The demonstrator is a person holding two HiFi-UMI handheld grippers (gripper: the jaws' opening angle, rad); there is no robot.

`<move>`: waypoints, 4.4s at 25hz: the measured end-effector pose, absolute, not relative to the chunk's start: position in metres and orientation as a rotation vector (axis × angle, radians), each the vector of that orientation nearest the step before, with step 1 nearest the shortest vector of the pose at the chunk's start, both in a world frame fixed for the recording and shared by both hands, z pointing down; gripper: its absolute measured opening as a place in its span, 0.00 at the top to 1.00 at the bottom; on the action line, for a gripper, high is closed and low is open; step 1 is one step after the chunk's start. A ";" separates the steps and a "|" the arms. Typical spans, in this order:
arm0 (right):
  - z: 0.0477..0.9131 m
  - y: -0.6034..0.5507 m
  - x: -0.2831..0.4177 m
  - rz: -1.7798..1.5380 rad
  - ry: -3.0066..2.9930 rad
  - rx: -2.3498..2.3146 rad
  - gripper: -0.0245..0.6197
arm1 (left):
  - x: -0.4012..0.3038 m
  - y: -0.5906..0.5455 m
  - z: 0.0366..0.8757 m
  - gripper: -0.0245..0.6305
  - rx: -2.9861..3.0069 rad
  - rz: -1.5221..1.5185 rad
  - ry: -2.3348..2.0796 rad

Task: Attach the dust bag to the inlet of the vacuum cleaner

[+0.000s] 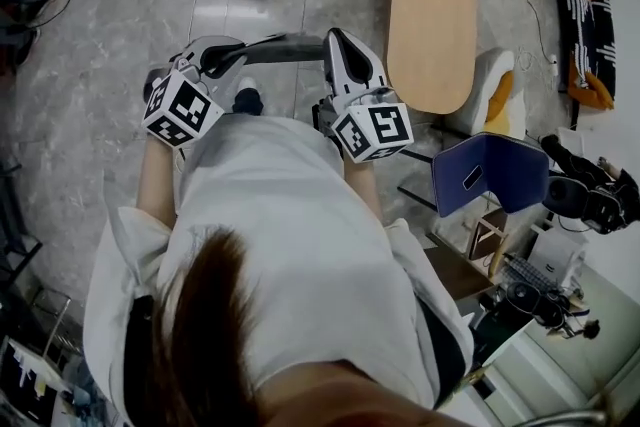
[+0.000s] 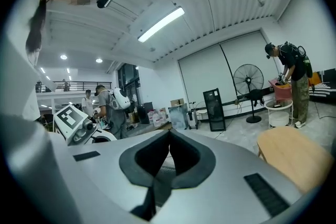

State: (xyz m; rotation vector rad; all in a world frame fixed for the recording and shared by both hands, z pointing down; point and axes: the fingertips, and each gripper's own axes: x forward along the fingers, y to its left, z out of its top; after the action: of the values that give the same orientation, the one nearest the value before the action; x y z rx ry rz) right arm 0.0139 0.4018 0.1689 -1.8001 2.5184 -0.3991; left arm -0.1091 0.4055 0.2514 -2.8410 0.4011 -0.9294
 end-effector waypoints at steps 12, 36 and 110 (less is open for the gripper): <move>0.170 0.370 -0.007 -0.429 2.519 -1.822 0.96 | -0.138 0.358 0.255 0.90 -2.859 -0.946 0.431; 0.185 0.166 0.073 -0.468 2.706 -1.566 0.96 | -0.053 0.190 0.276 0.90 -2.886 -0.993 0.666; 0.191 -0.079 0.083 -0.464 2.805 -1.444 0.96 | -0.039 -0.026 0.295 0.90 -2.927 -1.155 0.476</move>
State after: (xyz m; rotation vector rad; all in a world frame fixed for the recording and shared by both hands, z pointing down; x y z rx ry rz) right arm 0.0827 -0.0785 0.1910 -1.4441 2.8047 -0.4638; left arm -0.0389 -0.0256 0.2952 -2.9273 0.4761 -1.1550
